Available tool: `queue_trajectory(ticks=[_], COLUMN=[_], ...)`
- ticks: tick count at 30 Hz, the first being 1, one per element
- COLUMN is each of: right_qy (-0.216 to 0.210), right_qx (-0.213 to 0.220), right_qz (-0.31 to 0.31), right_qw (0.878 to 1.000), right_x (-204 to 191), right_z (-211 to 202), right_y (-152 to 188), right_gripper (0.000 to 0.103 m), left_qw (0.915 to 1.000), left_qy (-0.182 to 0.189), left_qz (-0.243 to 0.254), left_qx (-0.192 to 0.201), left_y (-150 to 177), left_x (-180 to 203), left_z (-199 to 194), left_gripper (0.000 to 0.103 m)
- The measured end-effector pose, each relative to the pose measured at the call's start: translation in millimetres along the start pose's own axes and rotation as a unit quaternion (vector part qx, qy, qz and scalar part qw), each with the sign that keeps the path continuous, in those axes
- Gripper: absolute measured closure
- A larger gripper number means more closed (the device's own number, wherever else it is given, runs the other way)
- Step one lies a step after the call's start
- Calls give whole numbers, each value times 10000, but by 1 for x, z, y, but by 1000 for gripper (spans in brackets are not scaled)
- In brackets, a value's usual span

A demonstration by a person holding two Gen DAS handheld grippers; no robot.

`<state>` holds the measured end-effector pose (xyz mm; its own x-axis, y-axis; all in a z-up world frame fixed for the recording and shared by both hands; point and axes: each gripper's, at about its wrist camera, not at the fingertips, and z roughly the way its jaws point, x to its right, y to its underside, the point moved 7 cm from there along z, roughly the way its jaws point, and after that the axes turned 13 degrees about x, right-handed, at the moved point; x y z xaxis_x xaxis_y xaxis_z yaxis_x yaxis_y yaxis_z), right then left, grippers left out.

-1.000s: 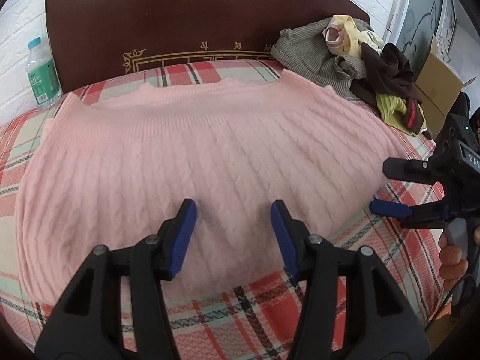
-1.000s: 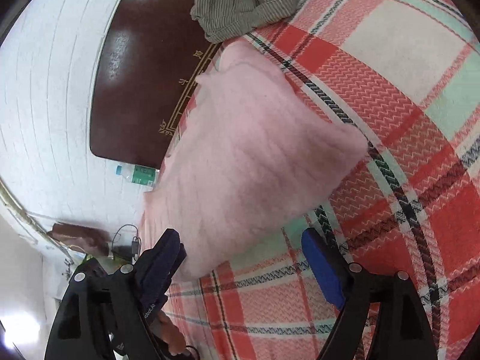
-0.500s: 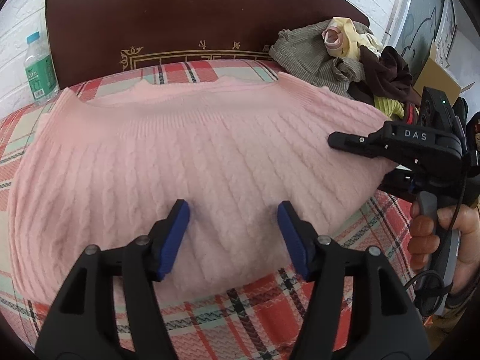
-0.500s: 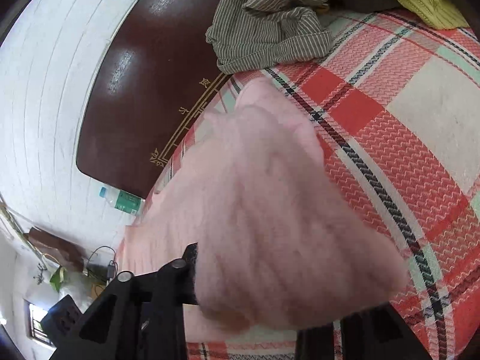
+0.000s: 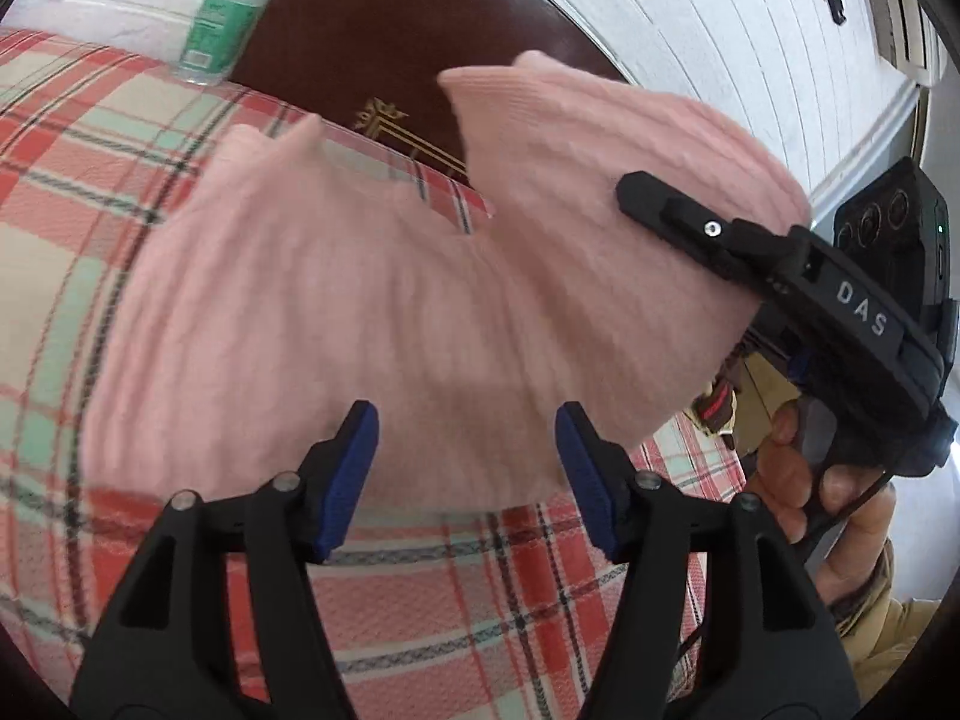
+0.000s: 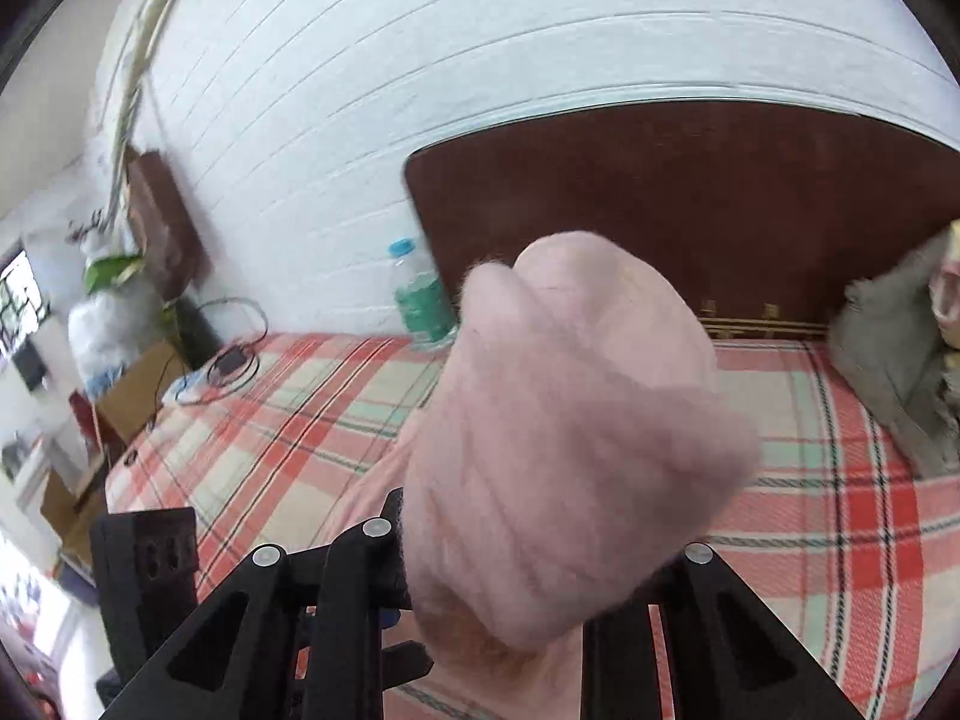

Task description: Fold clothes

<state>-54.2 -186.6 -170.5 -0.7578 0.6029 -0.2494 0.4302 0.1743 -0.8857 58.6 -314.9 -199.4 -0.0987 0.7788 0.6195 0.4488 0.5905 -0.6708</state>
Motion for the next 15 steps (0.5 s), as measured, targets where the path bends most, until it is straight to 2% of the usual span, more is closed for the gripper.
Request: queue_trajectory(ticks=[4, 7, 8, 9, 12, 15], right_qy=[-182, -146, -140, -209, -535, -894], right_qx=[-606, -911, -866, -913, -951, -827], right_qz=[-741, -1140, -1255, -1323, -1401, -1189], right_qw=[9952, 9892, 9882, 9868, 9841, 9854], right_x=[-59, -76, -78, -81, -88, -83], right_z=[50, 68, 64, 62, 50, 24], right_y=[36, 67, 72, 75, 73, 63], right_gripper=[78, 68, 59, 46, 38, 38], left_qw=[9988, 9974, 9971, 9970, 9976, 9988], left_qy=[-395, -612, -645, -631, -527, -346], left_qz=[-216, -362, -397, -431, -423, -313], left_qx=[174, 124, 122, 131, 156, 150], left_y=[-1, 5, 6, 7, 8, 5], left_x=[-39, -61, -65, -68, -67, -58], left_z=[-37, -53, -57, -60, -67, -67], left_gripper=[40, 40, 40, 40, 40, 40])
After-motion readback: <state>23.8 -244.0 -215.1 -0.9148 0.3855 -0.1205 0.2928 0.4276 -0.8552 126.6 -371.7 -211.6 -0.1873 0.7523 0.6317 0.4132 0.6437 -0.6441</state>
